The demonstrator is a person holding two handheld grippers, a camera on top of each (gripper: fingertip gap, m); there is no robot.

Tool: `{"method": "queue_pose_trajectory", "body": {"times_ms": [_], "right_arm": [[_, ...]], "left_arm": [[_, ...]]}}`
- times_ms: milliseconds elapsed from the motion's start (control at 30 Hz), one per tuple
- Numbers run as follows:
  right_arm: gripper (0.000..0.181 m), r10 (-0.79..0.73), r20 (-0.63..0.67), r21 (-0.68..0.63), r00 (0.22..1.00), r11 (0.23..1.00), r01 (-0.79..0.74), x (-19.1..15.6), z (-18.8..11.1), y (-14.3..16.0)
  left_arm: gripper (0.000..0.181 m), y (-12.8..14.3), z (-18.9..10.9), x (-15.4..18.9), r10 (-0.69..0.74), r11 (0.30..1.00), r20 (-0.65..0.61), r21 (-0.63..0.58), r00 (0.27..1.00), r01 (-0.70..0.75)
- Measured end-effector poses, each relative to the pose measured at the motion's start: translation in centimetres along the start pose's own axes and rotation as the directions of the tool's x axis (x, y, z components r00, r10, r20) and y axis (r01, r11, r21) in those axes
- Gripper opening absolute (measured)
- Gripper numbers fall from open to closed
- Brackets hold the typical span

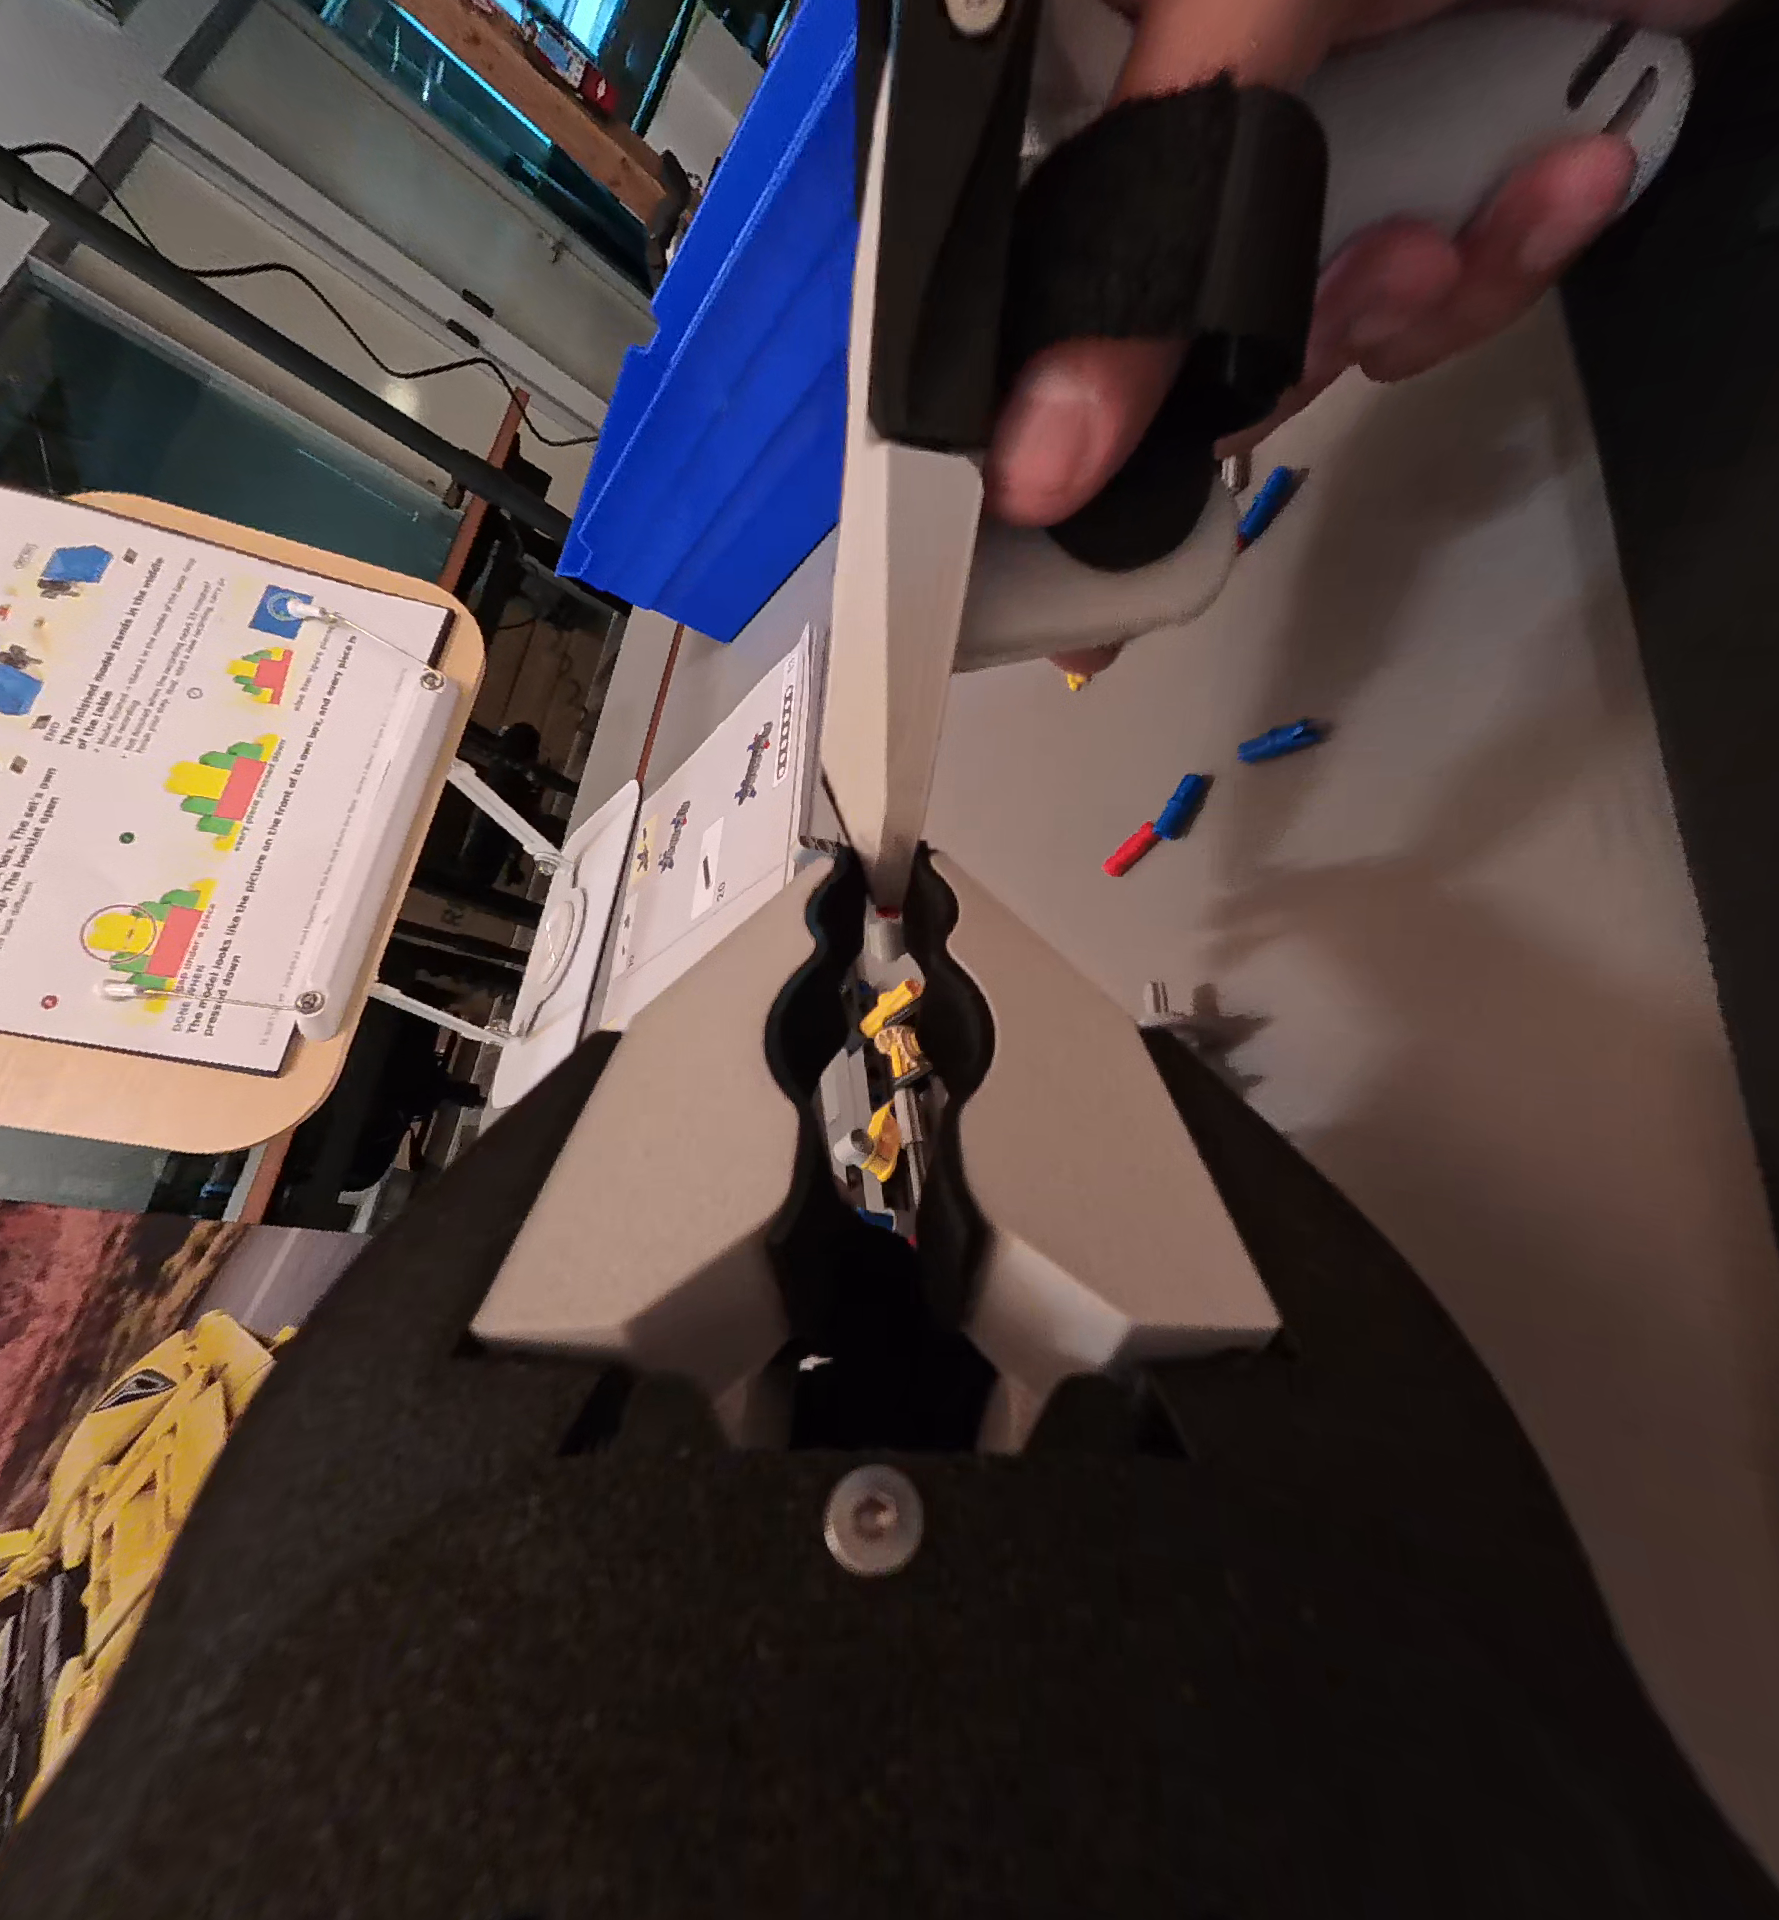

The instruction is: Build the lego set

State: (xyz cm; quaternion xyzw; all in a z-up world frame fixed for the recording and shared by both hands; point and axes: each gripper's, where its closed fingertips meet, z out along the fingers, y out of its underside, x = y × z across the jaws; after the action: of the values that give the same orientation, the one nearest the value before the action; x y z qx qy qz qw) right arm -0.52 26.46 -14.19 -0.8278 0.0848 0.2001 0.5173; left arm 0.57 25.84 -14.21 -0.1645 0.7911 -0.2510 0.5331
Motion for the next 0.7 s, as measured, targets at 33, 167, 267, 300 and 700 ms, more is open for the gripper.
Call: {"method": "queue_pose_trajectory", "body": {"times_ms": [33,167,267,300,700], "right_arm": [[0.022,0.002,0.002,0.01,1.0,1.0,-0.002,0.0,0.0,0.0],[0.021,0.005,-0.007,0.012,1.0,1.0,-0.005,0.2,0.0,0.1],[0.021,0.005,-0.023,0.007,1.0,1.0,-0.005,0.4,0.0,0.2],[0.021,0.004,-0.028,0.007,1.0,1.0,-0.004,0.5,0.1,0.2],[0.009,-0.014,-0.054,0.024,0.998,1.0,0.015,0.9,-0.2,0.1]], "left_arm": [[0.005,0.0,0.0,0.0,0.002,1.0,0.002,-0.001,1.0,-0.002],[0.005,0.1,0.1,0.1,0.016,1.0,0.007,-0.015,1.0,-0.016],[0.005,0.2,0.3,0.1,0.017,0.999,0.012,-0.035,1.0,-0.017],[0.006,0.3,0.4,0.1,0.017,0.999,0.013,-0.04,1.0,-0.017],[0.005,1.0,0.5,0.0,0.021,0.997,0.02,-0.079,1.0,-0.02]]}}
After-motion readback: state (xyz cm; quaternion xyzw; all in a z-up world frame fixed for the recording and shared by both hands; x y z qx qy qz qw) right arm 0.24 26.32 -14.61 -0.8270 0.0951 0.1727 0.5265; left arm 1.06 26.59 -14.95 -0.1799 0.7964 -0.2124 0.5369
